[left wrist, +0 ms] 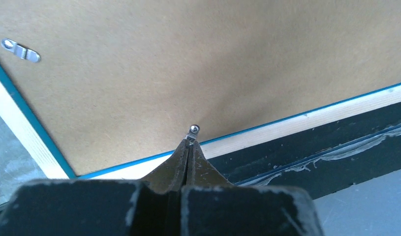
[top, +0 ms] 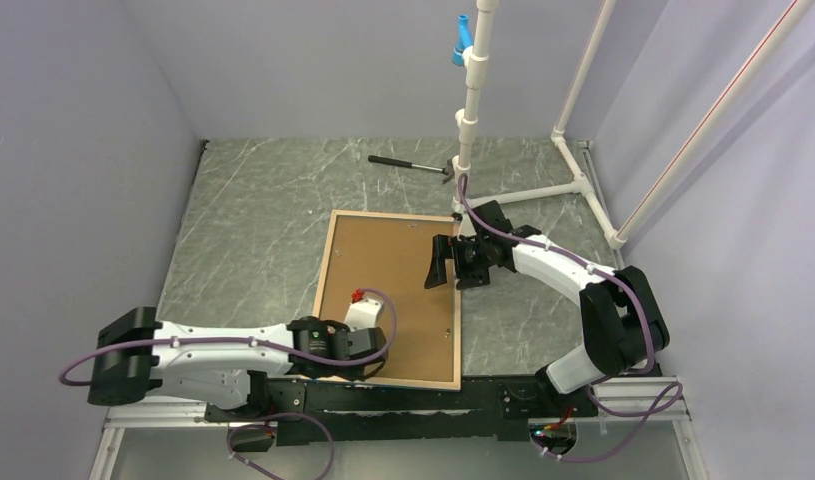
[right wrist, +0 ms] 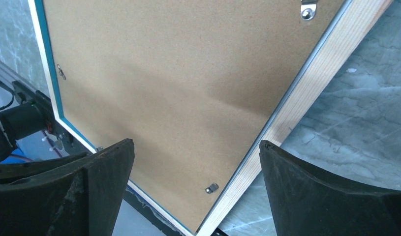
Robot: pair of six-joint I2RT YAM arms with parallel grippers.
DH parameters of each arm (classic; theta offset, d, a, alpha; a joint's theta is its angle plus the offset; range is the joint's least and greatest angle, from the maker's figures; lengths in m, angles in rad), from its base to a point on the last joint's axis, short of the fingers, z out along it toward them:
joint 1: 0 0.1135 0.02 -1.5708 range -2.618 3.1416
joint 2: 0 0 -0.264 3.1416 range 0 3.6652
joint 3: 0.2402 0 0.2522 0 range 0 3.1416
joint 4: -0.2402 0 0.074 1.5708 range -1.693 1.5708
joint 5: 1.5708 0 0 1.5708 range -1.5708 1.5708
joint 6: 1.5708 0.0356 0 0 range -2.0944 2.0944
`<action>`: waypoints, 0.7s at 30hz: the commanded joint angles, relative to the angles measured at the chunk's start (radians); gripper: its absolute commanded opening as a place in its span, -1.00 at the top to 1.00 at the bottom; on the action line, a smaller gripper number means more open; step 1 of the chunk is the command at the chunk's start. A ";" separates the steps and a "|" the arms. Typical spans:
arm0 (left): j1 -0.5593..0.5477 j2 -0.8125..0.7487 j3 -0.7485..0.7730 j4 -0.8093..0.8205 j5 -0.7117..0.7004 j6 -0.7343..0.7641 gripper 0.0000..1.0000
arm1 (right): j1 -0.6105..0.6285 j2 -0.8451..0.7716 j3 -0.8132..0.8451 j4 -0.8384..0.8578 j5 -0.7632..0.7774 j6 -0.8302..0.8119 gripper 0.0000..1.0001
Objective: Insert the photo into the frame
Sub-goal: Place the photo frame item in the photo frame, then install the photo frame at the center of the board.
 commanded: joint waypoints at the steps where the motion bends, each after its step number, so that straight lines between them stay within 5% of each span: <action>1: 0.069 -0.114 -0.051 0.041 -0.025 -0.011 1.00 | 0.003 -0.025 -0.003 -0.004 0.074 -0.009 -0.99; 14: 0.172 -0.257 -0.148 0.149 0.134 0.112 0.64 | 0.021 -0.023 -0.105 -0.037 0.266 -0.018 -0.90; 21: 0.174 -0.166 -0.144 0.223 0.250 0.209 0.73 | 0.043 0.046 -0.113 0.008 0.271 0.000 -0.19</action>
